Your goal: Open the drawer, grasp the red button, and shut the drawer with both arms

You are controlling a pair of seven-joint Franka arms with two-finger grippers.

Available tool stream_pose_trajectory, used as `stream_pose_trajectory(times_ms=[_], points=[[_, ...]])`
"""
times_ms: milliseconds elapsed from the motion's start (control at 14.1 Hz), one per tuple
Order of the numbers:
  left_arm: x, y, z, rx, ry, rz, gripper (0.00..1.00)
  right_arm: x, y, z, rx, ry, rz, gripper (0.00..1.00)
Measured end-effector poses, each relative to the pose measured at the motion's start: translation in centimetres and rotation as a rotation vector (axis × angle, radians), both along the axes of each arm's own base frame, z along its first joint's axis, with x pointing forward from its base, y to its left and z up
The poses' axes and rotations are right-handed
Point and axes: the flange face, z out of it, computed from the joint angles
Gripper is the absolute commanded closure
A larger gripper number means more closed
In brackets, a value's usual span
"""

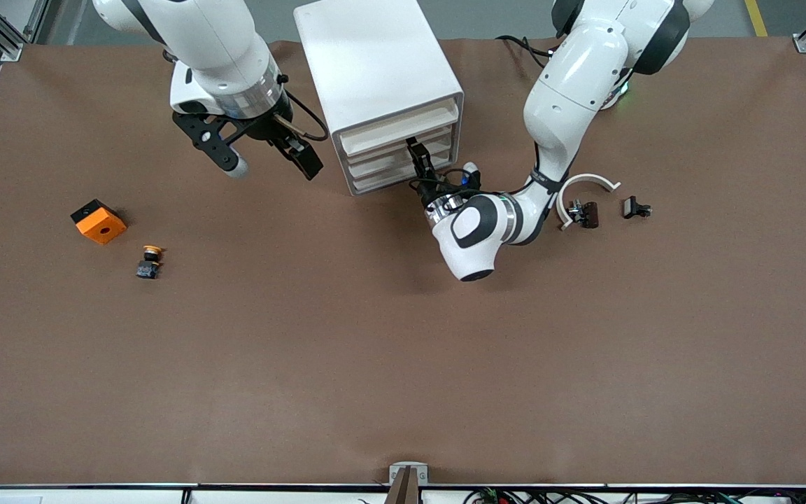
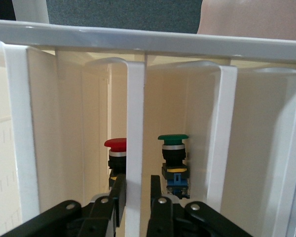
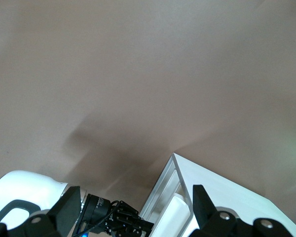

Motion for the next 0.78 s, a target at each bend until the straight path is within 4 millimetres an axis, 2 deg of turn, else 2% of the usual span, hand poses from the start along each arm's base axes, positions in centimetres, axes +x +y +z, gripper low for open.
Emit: stream_pose_trajectory(times_ms=[355,780], points=[[-0.23,-0.24,0.12,0.007,0.012,-0.003,1.0,-0.07,0.11,0.12,0.002,-0.002,0.002,0.0],[-0.19,-0.29,0.19,0.004,0.011,-0.003,1.0,-0.15,0.26,0.28,0.004,-0.004,0.004,0.0]])
